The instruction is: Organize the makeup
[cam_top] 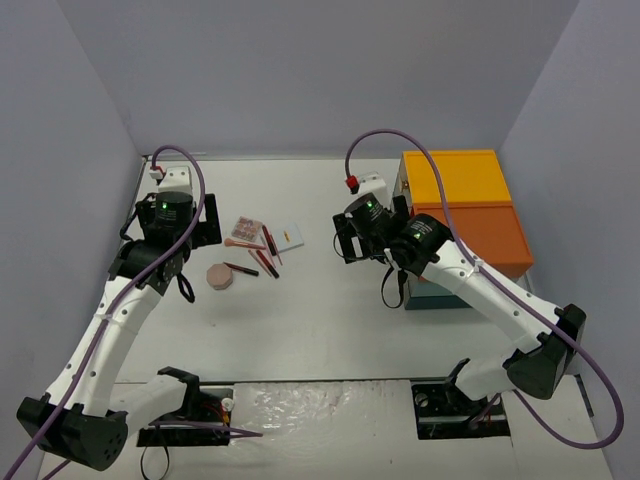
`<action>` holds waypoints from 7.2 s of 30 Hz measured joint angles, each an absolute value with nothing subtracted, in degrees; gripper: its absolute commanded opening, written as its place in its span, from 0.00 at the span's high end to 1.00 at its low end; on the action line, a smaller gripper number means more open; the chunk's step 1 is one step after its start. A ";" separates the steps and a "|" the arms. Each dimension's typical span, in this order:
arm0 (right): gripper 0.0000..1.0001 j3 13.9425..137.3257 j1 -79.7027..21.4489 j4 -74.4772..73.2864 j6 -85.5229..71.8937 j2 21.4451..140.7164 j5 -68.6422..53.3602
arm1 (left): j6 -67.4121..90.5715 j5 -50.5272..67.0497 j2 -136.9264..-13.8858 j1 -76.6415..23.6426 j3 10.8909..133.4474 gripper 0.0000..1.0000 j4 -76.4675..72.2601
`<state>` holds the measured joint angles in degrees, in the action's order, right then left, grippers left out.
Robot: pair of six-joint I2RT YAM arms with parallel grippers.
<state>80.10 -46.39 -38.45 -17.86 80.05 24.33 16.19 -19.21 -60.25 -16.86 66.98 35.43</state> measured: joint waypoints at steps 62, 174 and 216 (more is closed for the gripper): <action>0.05 96.20 -46.98 -27.92 -5.75 84.73 5.50 | 18.49 -16.65 -61.42 -16.86 64.70 0.05 36.64; 0.00 76.44 -37.19 -23.32 1.31 58.79 13.01 | 57.95 2.05 -87.61 -24.69 80.51 1.00 24.43; 0.00 80.44 -37.15 -19.90 1.27 57.28 20.18 | 46.74 -7.24 -91.41 -30.25 87.19 0.46 34.65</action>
<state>80.44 -37.15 -19.90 1.27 57.28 20.18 46.74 -7.24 -91.41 -30.25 87.19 34.65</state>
